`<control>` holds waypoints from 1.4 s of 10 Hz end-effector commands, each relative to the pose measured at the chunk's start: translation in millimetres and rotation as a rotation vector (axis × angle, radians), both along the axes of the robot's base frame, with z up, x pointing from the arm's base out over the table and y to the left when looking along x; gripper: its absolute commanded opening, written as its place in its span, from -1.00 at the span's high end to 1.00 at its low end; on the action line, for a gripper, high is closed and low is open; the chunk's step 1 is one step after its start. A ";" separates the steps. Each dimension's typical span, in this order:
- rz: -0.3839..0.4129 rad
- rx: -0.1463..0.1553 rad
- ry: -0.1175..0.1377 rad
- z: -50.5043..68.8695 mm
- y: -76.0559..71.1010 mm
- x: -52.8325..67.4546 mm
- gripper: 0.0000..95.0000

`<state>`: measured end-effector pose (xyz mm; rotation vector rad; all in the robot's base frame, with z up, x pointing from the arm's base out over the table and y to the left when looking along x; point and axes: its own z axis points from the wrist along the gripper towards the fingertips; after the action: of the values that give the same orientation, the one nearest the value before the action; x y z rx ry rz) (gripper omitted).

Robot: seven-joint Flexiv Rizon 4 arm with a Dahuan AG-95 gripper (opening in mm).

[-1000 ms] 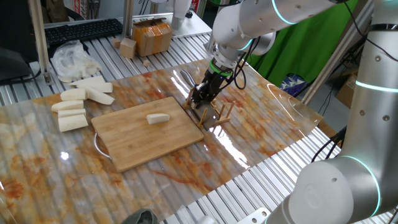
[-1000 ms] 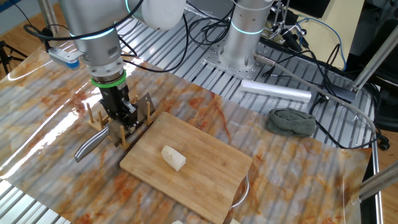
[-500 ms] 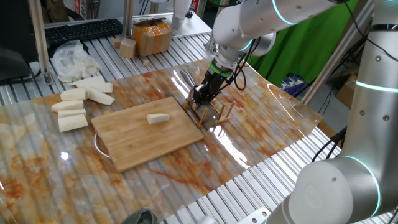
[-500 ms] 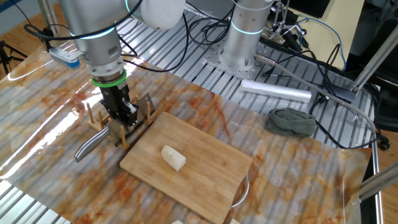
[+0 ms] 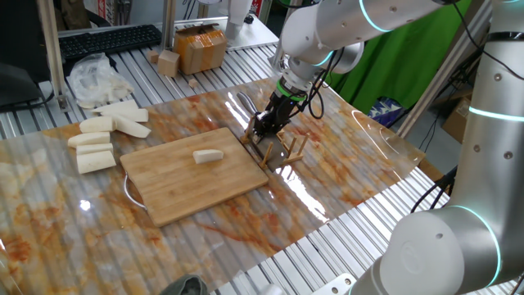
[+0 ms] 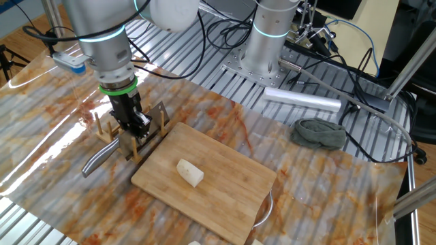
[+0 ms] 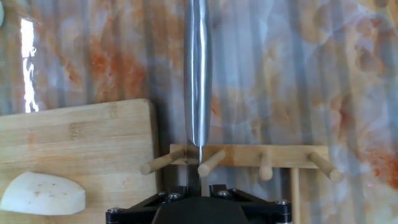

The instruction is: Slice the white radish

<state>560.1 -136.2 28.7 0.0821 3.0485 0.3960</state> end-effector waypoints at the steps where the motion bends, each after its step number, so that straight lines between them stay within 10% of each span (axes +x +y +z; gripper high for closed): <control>1: 0.003 0.015 0.000 -1.1 -0.6 2.7 1.00; 14: 0.011 0.006 -0.004 21.3 4.1 13.3 1.00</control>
<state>572.2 -131.3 53.9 0.0574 3.0483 0.3999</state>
